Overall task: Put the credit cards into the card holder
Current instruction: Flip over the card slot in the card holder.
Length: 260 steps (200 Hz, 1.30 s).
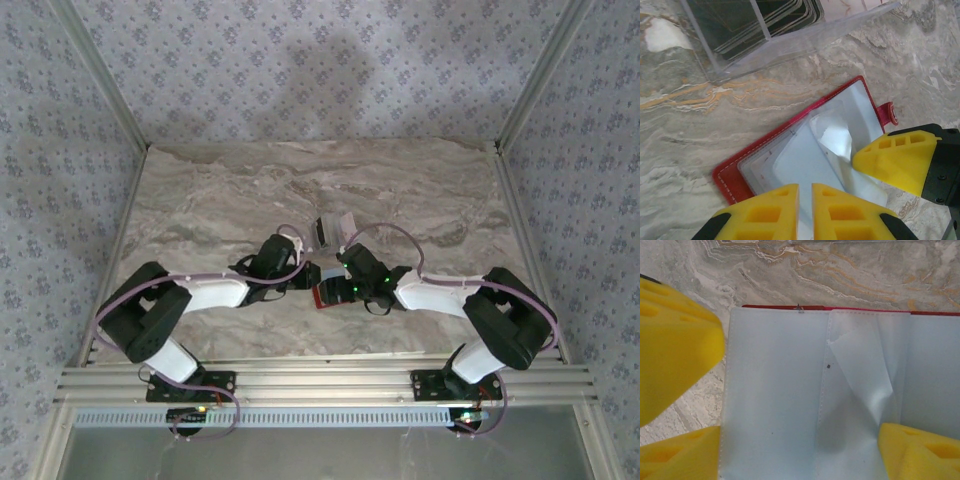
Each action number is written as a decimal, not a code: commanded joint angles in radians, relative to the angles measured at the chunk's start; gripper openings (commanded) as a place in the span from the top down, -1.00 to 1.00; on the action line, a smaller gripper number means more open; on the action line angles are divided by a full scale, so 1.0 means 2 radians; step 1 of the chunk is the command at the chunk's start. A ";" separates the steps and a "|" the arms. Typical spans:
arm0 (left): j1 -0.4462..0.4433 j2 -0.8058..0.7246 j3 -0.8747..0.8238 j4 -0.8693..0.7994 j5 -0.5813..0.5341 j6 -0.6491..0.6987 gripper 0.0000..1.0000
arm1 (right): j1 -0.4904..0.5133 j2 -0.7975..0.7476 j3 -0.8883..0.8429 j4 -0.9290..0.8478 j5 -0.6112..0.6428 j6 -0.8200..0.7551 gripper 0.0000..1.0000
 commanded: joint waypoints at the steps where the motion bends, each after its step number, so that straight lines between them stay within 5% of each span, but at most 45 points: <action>1: 0.002 0.017 0.015 0.019 0.022 -0.008 0.72 | 0.001 0.000 -0.012 -0.018 0.002 -0.006 -0.65; 121: 0.002 0.072 0.011 0.046 0.036 -0.009 0.69 | 0.003 -0.040 -0.018 -0.021 -0.008 -0.016 -0.80; 212: 0.001 0.070 0.005 0.048 0.036 -0.008 0.64 | 0.030 0.010 0.013 -0.073 0.127 0.006 -0.22; 260: 0.001 0.061 0.000 0.048 0.036 -0.007 0.59 | 0.025 0.007 0.008 -0.075 0.137 0.012 0.40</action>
